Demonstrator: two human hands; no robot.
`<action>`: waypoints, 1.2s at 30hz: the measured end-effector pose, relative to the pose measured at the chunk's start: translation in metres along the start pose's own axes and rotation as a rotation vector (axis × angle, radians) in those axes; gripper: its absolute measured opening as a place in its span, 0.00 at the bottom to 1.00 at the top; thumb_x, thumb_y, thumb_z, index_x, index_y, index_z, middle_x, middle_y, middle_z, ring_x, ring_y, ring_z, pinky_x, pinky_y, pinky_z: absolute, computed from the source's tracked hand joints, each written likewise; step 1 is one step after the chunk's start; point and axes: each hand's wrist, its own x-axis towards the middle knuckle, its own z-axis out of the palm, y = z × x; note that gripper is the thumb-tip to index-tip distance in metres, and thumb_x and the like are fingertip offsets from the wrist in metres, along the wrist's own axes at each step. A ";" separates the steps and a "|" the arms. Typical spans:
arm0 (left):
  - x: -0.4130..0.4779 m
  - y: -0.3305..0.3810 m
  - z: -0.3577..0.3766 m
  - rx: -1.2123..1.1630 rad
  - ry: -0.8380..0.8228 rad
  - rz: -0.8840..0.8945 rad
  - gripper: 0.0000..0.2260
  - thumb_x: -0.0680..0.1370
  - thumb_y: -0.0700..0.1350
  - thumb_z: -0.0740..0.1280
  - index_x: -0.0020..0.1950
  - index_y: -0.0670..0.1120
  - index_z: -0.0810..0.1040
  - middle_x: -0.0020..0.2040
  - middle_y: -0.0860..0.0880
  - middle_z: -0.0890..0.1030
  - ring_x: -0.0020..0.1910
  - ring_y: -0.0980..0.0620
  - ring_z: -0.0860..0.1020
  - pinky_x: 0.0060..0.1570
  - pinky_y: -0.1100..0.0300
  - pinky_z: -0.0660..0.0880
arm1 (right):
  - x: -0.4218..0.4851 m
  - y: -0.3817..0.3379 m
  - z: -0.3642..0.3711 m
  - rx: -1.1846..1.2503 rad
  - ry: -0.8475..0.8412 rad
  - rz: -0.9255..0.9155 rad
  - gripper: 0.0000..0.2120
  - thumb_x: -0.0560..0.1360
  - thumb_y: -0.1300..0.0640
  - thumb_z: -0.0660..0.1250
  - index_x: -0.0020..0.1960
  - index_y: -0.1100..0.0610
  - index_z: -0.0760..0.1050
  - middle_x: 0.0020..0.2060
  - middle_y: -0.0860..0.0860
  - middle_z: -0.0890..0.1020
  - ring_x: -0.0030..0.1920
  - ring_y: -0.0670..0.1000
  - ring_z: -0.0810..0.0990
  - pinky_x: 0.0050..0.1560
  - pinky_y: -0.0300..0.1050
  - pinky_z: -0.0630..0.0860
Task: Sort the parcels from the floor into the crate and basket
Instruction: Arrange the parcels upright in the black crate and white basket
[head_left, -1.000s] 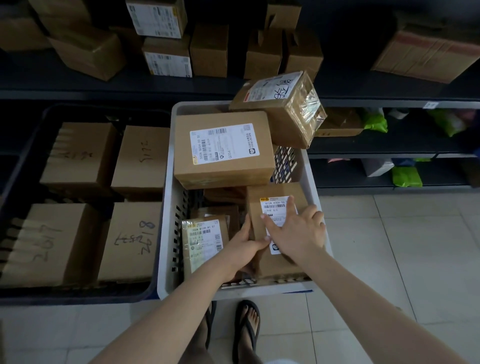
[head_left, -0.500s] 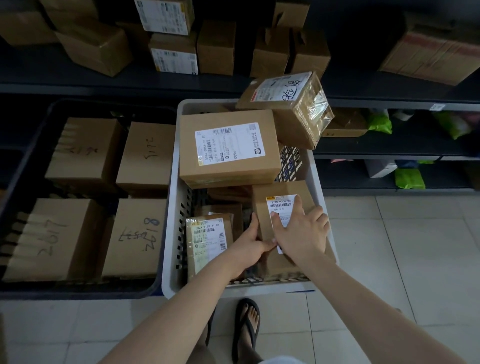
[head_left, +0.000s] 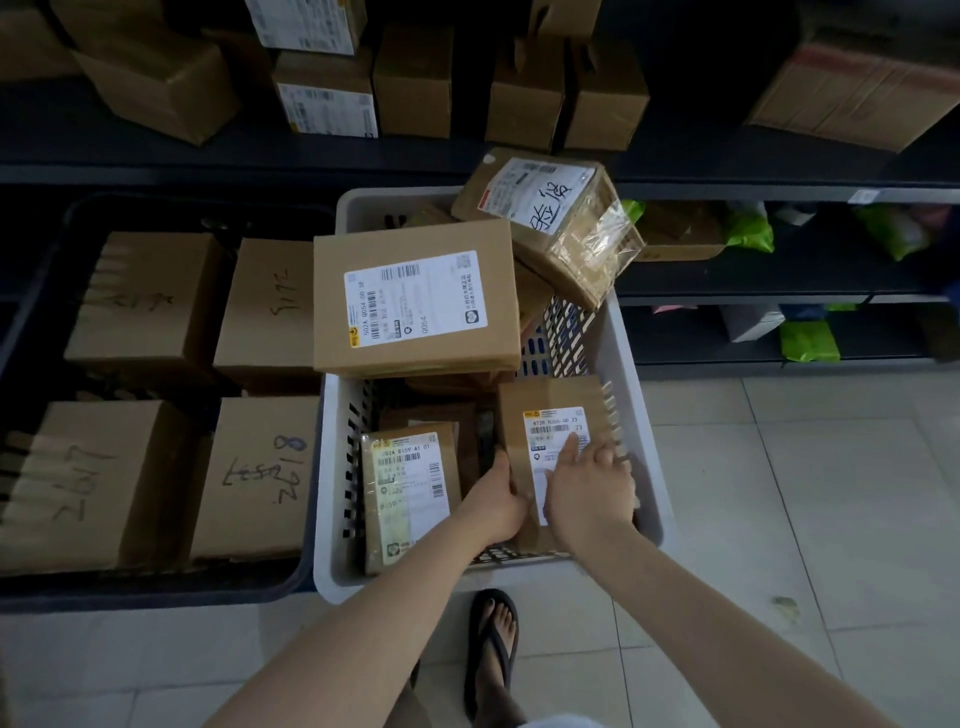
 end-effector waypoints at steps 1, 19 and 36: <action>-0.001 -0.001 0.001 0.014 0.001 0.006 0.31 0.80 0.46 0.62 0.78 0.54 0.49 0.69 0.50 0.73 0.65 0.49 0.73 0.63 0.56 0.71 | 0.001 0.000 -0.003 -0.016 -0.005 -0.036 0.33 0.81 0.45 0.50 0.78 0.61 0.42 0.74 0.69 0.54 0.74 0.66 0.56 0.71 0.56 0.60; -0.040 0.111 -0.207 1.102 0.457 0.297 0.65 0.58 0.68 0.74 0.71 0.56 0.23 0.74 0.41 0.27 0.73 0.41 0.29 0.71 0.37 0.35 | 0.055 -0.036 -0.139 1.565 0.064 -0.007 0.32 0.71 0.36 0.65 0.69 0.51 0.66 0.58 0.48 0.77 0.58 0.51 0.75 0.62 0.53 0.70; -0.073 0.050 -0.190 -0.185 0.431 0.181 0.27 0.73 0.51 0.71 0.69 0.52 0.63 0.48 0.63 0.72 0.44 0.67 0.71 0.41 0.67 0.68 | -0.022 0.005 -0.070 1.111 -0.990 -0.070 0.53 0.48 0.27 0.74 0.61 0.63 0.73 0.49 0.62 0.83 0.47 0.56 0.83 0.45 0.49 0.82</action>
